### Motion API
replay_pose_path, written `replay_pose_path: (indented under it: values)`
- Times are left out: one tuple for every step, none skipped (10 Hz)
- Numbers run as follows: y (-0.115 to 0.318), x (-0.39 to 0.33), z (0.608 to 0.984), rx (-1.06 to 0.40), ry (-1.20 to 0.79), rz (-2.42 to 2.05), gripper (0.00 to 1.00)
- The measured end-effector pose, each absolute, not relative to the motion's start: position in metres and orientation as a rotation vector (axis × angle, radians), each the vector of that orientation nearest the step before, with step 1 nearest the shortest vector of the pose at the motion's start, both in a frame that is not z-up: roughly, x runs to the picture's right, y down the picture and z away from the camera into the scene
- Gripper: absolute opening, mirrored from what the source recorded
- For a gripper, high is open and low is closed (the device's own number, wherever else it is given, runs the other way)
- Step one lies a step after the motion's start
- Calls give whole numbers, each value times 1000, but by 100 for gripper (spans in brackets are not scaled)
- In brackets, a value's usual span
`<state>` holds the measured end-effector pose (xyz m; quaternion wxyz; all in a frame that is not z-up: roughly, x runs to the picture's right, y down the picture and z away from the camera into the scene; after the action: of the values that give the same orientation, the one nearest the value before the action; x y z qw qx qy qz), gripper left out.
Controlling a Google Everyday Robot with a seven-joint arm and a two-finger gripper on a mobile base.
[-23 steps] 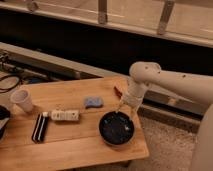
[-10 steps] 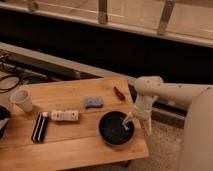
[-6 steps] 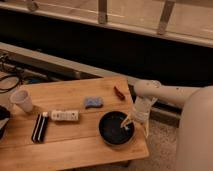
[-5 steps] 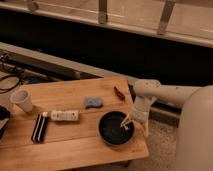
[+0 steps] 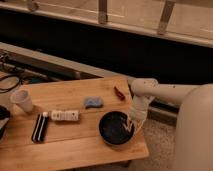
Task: Drag the ceramic bowl in a circle
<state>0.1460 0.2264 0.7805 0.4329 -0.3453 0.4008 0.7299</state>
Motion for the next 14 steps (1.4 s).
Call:
replay_pose_path:
  values:
    - [226,144,781,-862,997,1817,34]
    - [223,144,779,-832,996,1819,46]
    - [217,149,774,-780,999,1826,55]
    - [212,155,767,-739,1002,1833,63]
    - [207,161,758,-718,1007,1836,74]
    - [204,165,752,-708,1019,1835,80]
    - [204,164,751,-707,1022,1829,80]
    - [207,163,755,-712,1026,1825,80]
    - [215,164,763,-733,1024,1818,80]
    - [220,163,769,-752,1025,1808,80]
    - [227,157,777,-788,1026,1787,80]
    - [236,149,784,-839,1038,1753,80]
    - [242,146,789,-871,1047,1731,80]
    - [246,142,792,-892,1048,1713,80]
